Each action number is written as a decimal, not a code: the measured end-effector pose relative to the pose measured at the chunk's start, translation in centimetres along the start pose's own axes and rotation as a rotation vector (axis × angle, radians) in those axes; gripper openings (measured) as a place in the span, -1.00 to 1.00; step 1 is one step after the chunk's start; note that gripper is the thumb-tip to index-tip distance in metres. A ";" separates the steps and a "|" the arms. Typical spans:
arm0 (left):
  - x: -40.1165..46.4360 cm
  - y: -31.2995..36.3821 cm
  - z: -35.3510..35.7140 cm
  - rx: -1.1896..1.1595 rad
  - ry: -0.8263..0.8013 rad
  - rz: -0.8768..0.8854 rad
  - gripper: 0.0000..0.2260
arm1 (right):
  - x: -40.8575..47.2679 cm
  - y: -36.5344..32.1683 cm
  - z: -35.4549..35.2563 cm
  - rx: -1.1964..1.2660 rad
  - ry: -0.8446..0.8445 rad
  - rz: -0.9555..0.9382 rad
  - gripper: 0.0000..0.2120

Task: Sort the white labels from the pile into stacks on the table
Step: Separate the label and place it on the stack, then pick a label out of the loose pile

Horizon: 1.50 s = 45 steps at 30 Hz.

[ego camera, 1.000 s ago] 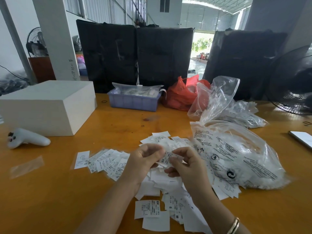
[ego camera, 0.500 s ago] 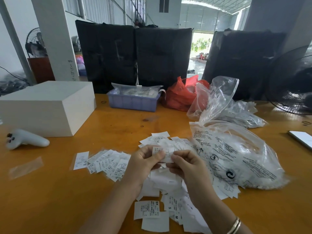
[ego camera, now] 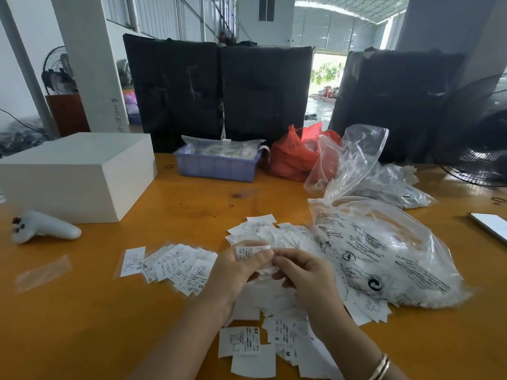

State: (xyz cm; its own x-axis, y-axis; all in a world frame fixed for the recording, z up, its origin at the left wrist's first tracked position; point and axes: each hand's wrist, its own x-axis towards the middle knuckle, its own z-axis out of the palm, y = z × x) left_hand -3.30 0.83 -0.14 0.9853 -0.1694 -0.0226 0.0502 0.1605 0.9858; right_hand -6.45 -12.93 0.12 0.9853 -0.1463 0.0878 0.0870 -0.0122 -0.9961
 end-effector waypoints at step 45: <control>1.2 -1.1 -2.6 1.248 0.305 0.660 -0.88 | 5.0 0.5 -9.6 -1.215 0.522 -0.092 -0.63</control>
State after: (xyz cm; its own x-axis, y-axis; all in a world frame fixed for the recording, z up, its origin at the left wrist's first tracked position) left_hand -1.75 2.93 -1.66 0.7757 -0.1648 0.6092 -0.4348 -0.8392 0.3267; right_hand -2.93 -23.14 0.09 0.7875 -0.4543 0.4166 -0.3050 -0.8745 -0.3771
